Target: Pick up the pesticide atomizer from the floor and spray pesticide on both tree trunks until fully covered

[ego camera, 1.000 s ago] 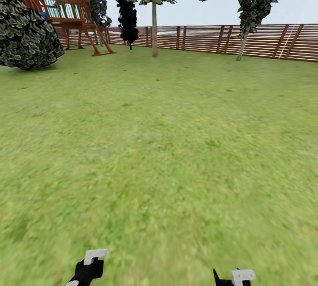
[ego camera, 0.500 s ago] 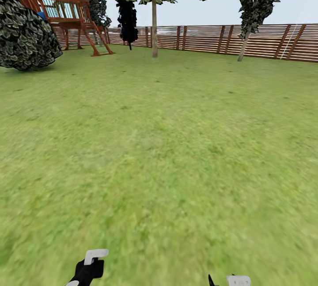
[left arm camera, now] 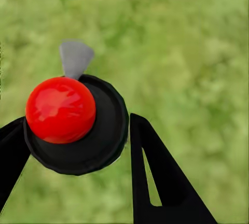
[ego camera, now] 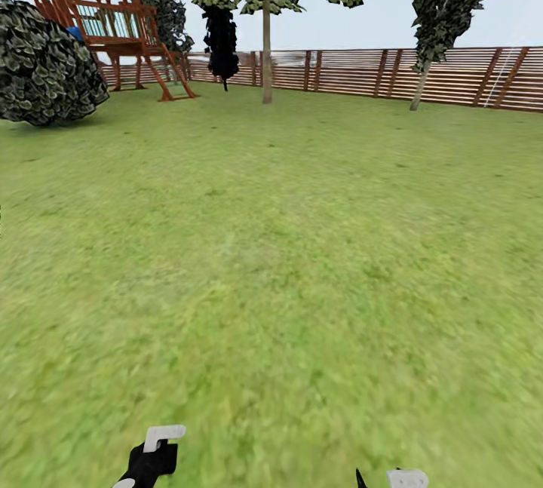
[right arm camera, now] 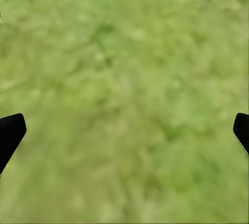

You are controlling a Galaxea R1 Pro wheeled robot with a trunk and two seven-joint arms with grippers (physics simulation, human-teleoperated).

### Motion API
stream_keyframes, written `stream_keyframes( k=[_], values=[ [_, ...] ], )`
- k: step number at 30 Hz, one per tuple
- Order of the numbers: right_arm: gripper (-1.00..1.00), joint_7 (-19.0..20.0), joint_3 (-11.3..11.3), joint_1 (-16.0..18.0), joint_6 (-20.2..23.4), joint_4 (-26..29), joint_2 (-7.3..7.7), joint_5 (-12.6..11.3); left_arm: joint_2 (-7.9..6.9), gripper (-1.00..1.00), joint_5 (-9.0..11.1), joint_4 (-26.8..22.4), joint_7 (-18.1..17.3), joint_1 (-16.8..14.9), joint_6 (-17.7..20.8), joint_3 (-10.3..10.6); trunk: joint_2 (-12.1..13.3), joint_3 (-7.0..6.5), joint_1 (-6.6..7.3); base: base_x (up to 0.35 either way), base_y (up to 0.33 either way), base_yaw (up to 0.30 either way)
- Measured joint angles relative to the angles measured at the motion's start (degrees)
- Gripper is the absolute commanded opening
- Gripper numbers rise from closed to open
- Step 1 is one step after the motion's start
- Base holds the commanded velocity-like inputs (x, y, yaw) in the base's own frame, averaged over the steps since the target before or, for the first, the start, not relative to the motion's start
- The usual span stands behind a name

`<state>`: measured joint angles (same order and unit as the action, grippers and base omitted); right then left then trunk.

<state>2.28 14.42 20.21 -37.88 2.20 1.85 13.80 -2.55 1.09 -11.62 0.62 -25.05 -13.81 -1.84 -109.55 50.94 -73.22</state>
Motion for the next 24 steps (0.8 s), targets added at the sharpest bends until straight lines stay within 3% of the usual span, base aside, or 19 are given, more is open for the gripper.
stream_keyframes(
  k=[12, 19, 21, 24],
  values=[
    [1.0, 0.0, 0.0, 0.0, 0.0, 0.0, -0.02, 0.0, 0.0, -1.0, 0.0, 0.0, 0.0, 0.0, 0.0, 0.0, 0.0, -0.8, 0.0, 0.339, 0.0, 0.198],
    [1.0, 0.0, 0.0, 0.0, 0.0, 0.0, 0.0, 0.0, 0.08, -1.0, 0.0, -0.4, 0.0, 0.0, -0.2, 0.0, 0.0, -0.91, 0.0, 0.339, 0.0, 0.027],
    [1.0, 0.0, 0.0, 0.0, 0.0, 0.0, 0.0, 0.0, 0.32, -1.0, 0.0, -3.0, -0.6, 0.0, -0.3, 0.1, 0.0, -0.91, 0.0, 0.339, 0.0, 0.0],
    [1.0, 0.0, 0.0, 0.0, 0.0, 0.0, 0.0, 0.0, 1.0, -1.0, 0.0, -14.3, -0.9, -0.1, 0.4, 0.4, 0.0, -0.92, 0.0, 0.339, 0.0, 0.0]
  ],
)
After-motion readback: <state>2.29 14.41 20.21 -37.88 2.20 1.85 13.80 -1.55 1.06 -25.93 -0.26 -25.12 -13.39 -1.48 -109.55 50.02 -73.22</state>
